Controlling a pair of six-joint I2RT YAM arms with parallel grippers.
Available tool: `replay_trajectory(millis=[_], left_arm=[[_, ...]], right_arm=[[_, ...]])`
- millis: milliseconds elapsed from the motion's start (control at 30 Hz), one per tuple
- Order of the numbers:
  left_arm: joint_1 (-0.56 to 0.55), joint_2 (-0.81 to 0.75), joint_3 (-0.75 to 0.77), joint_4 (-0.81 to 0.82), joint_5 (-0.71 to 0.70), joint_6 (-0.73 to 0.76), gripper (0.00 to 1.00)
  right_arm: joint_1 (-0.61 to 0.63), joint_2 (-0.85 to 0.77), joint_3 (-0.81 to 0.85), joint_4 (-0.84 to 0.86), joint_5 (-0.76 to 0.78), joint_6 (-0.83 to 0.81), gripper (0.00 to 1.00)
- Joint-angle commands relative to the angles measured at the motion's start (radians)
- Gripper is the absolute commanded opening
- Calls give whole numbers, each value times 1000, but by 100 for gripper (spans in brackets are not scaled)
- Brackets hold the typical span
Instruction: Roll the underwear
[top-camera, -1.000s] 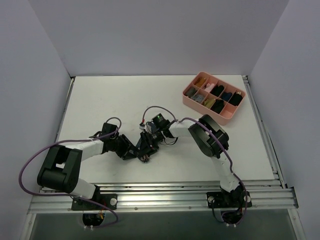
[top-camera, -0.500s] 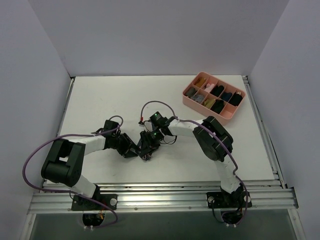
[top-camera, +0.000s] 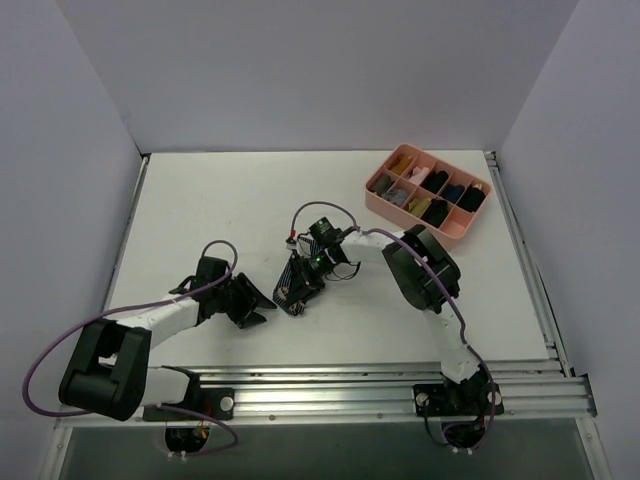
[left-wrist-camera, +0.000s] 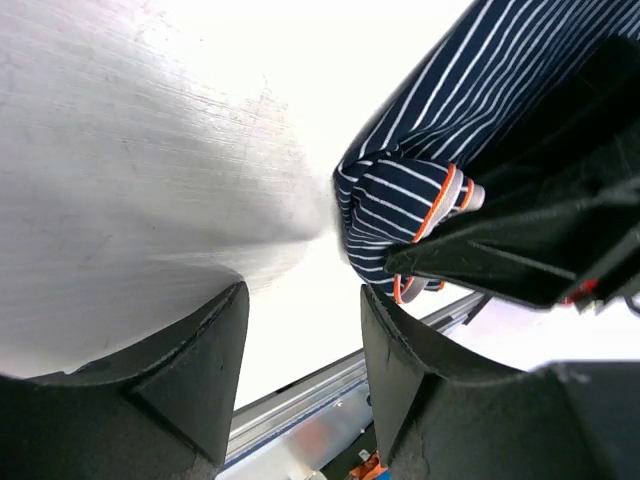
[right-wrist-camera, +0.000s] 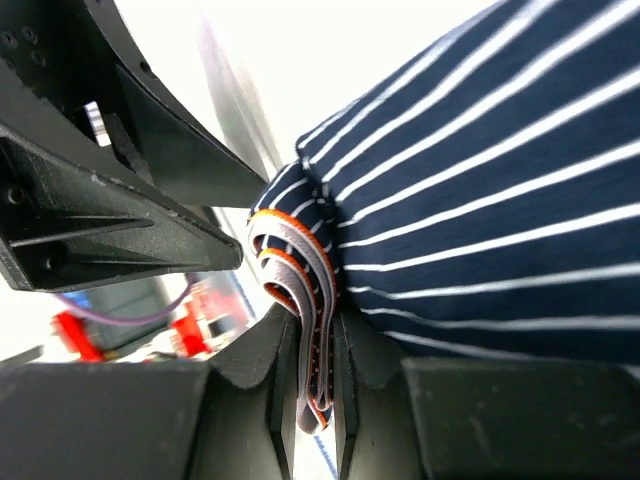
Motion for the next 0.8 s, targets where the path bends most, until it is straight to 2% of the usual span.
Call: replay_trajectory(millis=[0, 100, 200, 533, 767], left_arm=[[-4, -13, -13, 123, -16, 12, 57], [-4, 36, -2, 145, 0, 34, 57], [-5, 70, -13, 235, 14, 24, 57], [-11, 168, -79, 418, 30, -23, 57], [-19, 277, -91, 542, 60, -61, 42]], right_arm=[[-12, 35, 36, -10, -109, 45, 0], [-12, 48, 21, 28, -157, 85, 0], [-12, 44, -5, 82, -192, 128, 0], [-6, 60, -10, 62, -203, 135, 0], [0, 57, -24, 53, -206, 129, 0]])
